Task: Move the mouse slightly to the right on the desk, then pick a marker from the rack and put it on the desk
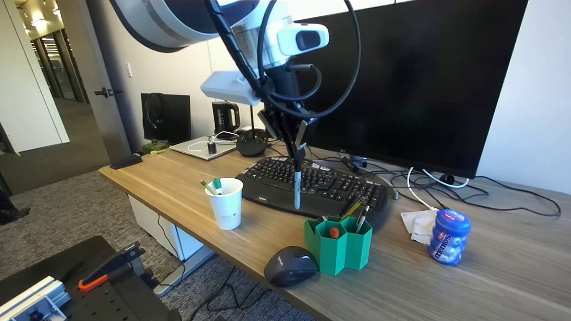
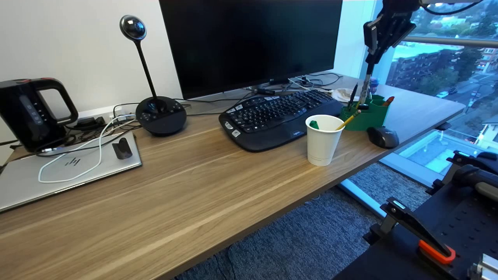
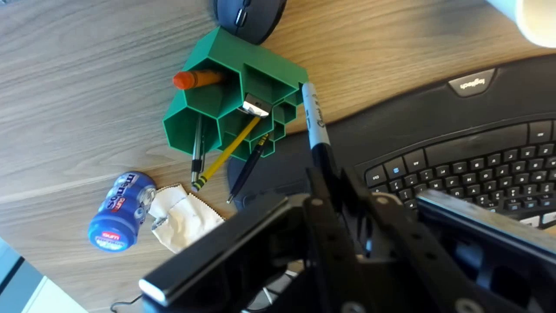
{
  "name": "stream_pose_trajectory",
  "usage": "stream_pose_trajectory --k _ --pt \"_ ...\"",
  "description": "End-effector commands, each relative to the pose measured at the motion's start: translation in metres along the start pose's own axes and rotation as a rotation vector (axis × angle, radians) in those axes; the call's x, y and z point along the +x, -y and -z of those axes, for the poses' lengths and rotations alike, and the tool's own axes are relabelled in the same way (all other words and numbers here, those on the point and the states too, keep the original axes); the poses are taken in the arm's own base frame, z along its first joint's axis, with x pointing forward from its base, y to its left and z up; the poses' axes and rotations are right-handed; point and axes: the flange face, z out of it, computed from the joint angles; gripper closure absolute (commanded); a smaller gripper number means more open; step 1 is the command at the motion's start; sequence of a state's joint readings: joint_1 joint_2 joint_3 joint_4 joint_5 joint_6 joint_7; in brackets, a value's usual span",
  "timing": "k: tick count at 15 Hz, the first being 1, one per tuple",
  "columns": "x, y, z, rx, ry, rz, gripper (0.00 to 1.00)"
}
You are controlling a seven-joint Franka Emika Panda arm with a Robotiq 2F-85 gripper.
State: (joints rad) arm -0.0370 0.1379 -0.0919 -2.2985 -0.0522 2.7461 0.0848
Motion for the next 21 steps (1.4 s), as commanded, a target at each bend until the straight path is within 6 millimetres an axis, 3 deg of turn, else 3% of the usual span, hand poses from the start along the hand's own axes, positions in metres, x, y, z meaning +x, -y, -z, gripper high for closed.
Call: stream_pose_trajectory --k 1,8,16,21 --pt "-0.019 0.012 -0.007 -0.001 0.016 0.002 0.96" --pt "-0.045 0.032 -0.026 0.017 0.131 0.010 0.96" --pt "-0.052 0.053 -0.037 -0.008 0.196 -0.008 0.96" --pt "-0.057 0.060 -0.058 -0.055 0.222 -0.031 0.96"
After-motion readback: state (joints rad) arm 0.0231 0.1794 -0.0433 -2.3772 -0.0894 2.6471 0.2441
